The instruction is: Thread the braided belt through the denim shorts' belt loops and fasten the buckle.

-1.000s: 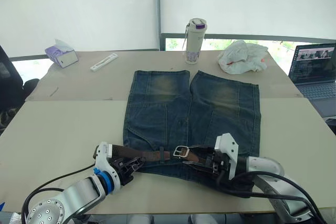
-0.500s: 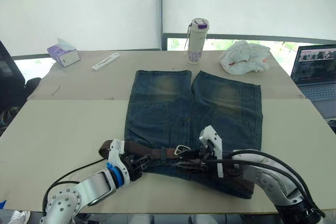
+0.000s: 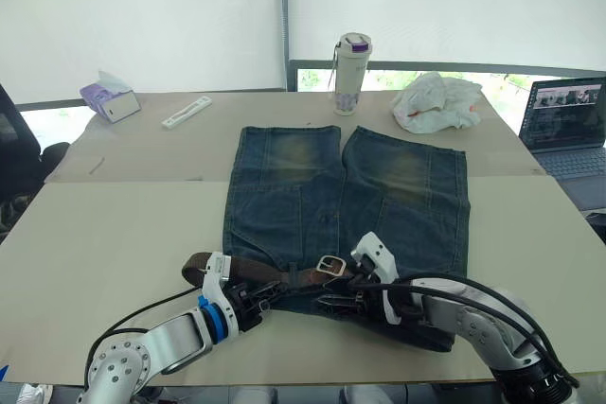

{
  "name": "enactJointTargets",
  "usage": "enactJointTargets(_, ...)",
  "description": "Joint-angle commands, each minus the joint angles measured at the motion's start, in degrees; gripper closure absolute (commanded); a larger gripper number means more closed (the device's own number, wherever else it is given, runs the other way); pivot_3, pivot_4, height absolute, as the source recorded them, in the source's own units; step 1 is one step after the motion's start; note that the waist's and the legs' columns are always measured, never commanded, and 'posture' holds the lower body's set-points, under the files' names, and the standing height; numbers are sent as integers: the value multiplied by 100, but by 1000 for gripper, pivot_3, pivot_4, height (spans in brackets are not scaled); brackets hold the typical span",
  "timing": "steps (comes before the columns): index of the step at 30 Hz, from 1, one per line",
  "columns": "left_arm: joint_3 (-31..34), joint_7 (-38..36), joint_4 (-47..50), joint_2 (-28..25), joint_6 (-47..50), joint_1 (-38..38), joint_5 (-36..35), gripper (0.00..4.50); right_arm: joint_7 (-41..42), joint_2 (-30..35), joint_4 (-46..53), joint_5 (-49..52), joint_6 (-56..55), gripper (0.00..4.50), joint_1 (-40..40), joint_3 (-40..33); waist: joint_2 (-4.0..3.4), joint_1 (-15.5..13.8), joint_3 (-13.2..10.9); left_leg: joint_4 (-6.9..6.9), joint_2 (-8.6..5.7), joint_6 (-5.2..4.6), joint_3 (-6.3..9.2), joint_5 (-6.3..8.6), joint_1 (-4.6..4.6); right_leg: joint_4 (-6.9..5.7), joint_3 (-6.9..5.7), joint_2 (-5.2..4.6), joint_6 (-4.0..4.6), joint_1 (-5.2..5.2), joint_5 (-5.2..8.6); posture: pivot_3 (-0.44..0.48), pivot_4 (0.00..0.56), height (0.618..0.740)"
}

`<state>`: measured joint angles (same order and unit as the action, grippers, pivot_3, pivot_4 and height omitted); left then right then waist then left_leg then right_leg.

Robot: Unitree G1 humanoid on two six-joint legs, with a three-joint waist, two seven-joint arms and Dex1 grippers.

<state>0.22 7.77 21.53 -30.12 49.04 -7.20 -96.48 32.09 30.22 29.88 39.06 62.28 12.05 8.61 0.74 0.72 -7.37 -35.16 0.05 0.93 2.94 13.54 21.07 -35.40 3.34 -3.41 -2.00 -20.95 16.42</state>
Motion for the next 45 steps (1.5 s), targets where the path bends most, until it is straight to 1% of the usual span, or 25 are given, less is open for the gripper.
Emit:
enactJointTargets(1,108,-316,-54,-74,133,-41,104,4500,-296,150,210,-17,191,1641,15,-444,0,-4,1,0,-1,0,0,0,0,0,0,-1,-1,0,0,0,150,740)
enactJointTargets(8,117,-576,-237,-16,265,86,268,4500,-450,78,289,-13,358,1641,-26,-232,1,-3,2,0,-2,0,0,0,1,1,0,-1,-2,0,2,0,150,740)
enactJointTargets(12,155,-687,-282,37,307,119,311,4500,-822,-367,190,77,637,1641,-14,-266,5,0,6,1,-1,0,1,0,0,1,1,-1,-3,0,2,0,150,740)
enactJointTargets(15,188,-723,-255,74,306,110,322,4500,-1028,-472,127,-56,821,1641,-27,-231,3,6,8,2,0,0,1,0,0,-6,6,-1,-2,-6,2,0,150,740)
enactJointTargets(22,199,-752,-211,132,319,68,365,4500,-1206,-709,19,-27,1052,1641,13,-316,10,6,16,1,0,0,1,0,-2,-6,7,-1,-2,-6,2,0,150,740)
enactJointTargets(25,248,-795,-173,108,346,18,343,4500,-1339,-577,18,-363,869,1641,143,-219,9,13,17,1,0,0,1,0,-2,-9,8,-1,-2,-7,2,0,150,740)
enactJointTargets(30,351,-991,-183,29,412,-116,321,4500,-1431,-542,17,-445,896,1641,133,-181,9,15,17,2,-1,0,1,0,-2,-13,10,0,-2,-12,3,0,150,740)
enactJointTargets(33,355,-1145,-236,4,446,-93,546,4500,-1502,-500,47,-624,835,1641,100,-31,10,14,17,2,-1,0,1,0,-2,-12,10,-1,-3,-12,3,0,150,740)
enactJointTargets(37,400,-1249,-338,46,449,-59,705,4500,-1628,-620,106,-633,889,1641,114,-55,11,13,17,2,-2,0,1,0,-2,-11,10,-1,-3,-12,3,0,150,740)
enactJointTargets(38,378,-1287,-345,65,461,-67,764,4500,-1635,-721,85,-564,903,1641,59,-92,11,13,17,2,-1,0,1,0,-2,-11,11,-2,-3,-12,3,0,150,740)
enactJointTargets(40,315,-1406,-351,79,493,-66,901,4500,-1716,-1284,-10,-168,1107,1641,-102,-468,21,13,25,3,-1,0,1,0,-2,-11,11,-1,-3,-12,3,0,150,740)
enactJointTargets(41,316,-1443,-392,95,499,-56,940,4500,-1705,-1394,-42,-88,1190,1641,-166,-544,23,15,27,6,1,0,2,0,-2,-10,11,1,-2,-12,4,0,150,740)
enactJointTargets(45,341,-1623,-533,120,544,-25,1154,4500,-1659,-1388,-51,-64,1324,1641,-233,-575,-2,16,38,6,2,0,-1,0,-3,-13,17,-5,-6,-16,7,0,150,740)
